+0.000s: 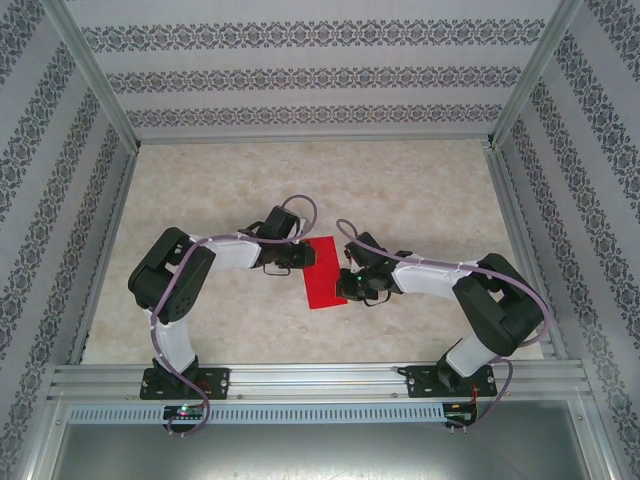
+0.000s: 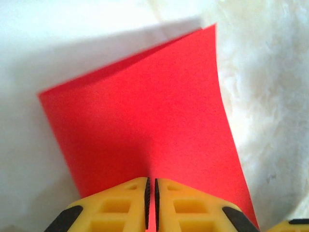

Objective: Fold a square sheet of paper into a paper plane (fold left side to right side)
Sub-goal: First fold the square sheet of paper in half at the center of the table.

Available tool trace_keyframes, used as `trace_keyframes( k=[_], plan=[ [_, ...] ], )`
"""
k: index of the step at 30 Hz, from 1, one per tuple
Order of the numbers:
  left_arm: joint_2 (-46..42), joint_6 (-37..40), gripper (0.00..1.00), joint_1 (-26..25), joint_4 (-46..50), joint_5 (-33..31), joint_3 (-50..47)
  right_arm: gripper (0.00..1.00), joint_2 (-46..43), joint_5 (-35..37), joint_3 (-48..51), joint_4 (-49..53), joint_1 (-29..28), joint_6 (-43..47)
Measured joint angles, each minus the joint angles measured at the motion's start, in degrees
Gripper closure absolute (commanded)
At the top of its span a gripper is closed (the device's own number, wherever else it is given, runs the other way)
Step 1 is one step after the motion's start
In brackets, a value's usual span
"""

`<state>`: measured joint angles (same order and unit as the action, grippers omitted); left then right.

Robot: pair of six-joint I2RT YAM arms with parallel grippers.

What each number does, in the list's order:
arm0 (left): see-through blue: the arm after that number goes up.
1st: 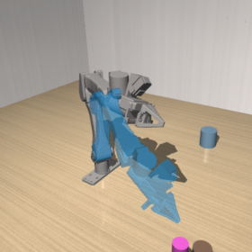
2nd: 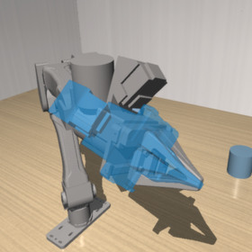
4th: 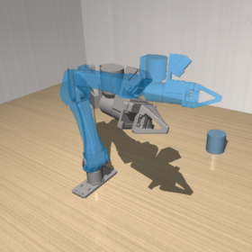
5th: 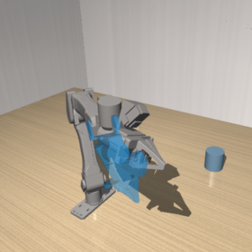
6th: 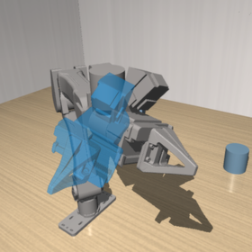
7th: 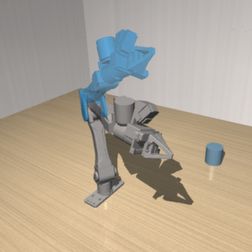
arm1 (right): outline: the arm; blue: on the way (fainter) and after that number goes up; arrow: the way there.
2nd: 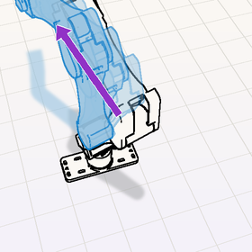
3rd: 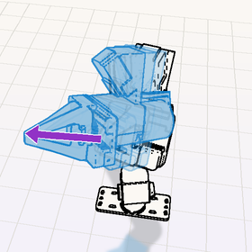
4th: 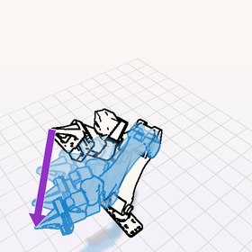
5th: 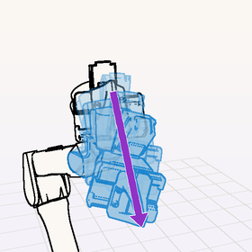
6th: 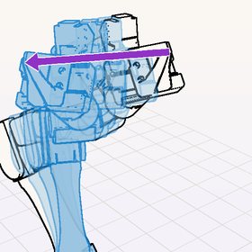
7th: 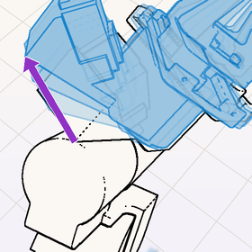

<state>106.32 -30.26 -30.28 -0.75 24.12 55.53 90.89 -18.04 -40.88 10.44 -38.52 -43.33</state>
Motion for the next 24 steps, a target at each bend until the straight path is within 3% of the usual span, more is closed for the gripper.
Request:
trace_keyframes(
  k=[24],
  plan=[
    [9.35, -0.85, 0.85, 5.25, 0.02, 6.05, 11.1, 1.0, 0.37, 0.11, 0.94, -3.93, 0.02, 0.17]
  ],
)
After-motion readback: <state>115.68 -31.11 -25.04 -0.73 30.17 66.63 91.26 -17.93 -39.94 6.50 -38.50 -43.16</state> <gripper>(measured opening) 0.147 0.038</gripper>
